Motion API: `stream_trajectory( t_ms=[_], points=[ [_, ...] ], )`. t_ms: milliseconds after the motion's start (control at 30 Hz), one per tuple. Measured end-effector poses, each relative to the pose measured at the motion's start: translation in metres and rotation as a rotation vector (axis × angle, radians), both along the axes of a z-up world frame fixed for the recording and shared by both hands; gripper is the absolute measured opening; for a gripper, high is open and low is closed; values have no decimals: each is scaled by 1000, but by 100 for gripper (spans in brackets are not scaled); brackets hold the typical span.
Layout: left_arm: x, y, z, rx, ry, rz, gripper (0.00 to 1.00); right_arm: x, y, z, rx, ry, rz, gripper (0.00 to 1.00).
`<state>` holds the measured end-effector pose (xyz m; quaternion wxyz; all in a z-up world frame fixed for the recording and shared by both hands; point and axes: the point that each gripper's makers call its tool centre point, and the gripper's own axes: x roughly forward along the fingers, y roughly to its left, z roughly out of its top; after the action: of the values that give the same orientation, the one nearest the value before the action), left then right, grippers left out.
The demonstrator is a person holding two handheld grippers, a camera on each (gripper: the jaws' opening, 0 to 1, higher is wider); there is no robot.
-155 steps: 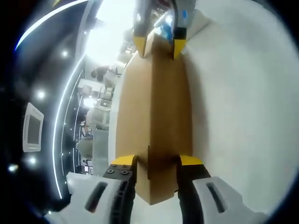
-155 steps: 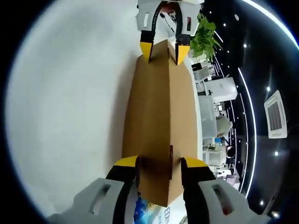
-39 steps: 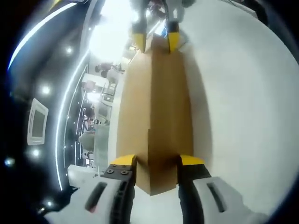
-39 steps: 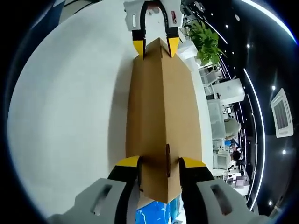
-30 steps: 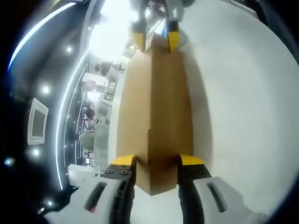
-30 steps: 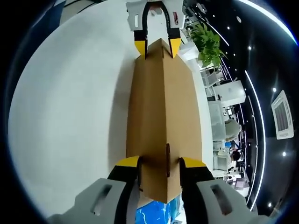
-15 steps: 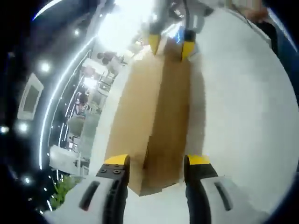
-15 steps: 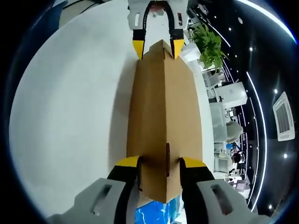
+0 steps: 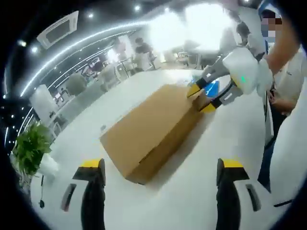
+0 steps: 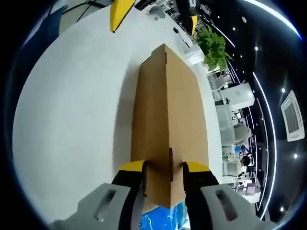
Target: Operate the shoe box by opening the lid, removing the specified soft item, and placing it in the target area until the item is outside and the box remains undamaged.
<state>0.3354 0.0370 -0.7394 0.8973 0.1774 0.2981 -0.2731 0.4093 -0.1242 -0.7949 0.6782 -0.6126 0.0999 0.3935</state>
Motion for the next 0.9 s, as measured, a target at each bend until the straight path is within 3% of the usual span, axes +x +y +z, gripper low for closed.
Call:
stream_trajectory(
  t_ms=[100, 267, 367, 500, 633, 733, 900],
  points=[
    [-5, -1, 18, -70, -12, 46, 99, -1, 0, -1, 10, 4, 0, 30],
    [-21, 7, 28, -100, 34, 91, 99, -3, 0, -1, 22, 3, 0, 31],
    [-40, 5, 42, -187, 68, 142, 99, -3, 0, -1, 19, 3, 6, 32],
    [-53, 22, 44, -160, 69, 160, 99, -2, 0, 0, 23, 3, 17, 31],
    [-68, 33, 35, -121, 94, 170, 99, -2, 0, 0, 28, 5, 20, 31],
    [-75, 35, 28, -154, 135, 197, 99, -3, 0, -2, 32, 12, 15, 33],
    [-79, 30, 30, -149, 131, 198, 99, -4, 2, 0, 55, 34, -5, 34]
  ],
)
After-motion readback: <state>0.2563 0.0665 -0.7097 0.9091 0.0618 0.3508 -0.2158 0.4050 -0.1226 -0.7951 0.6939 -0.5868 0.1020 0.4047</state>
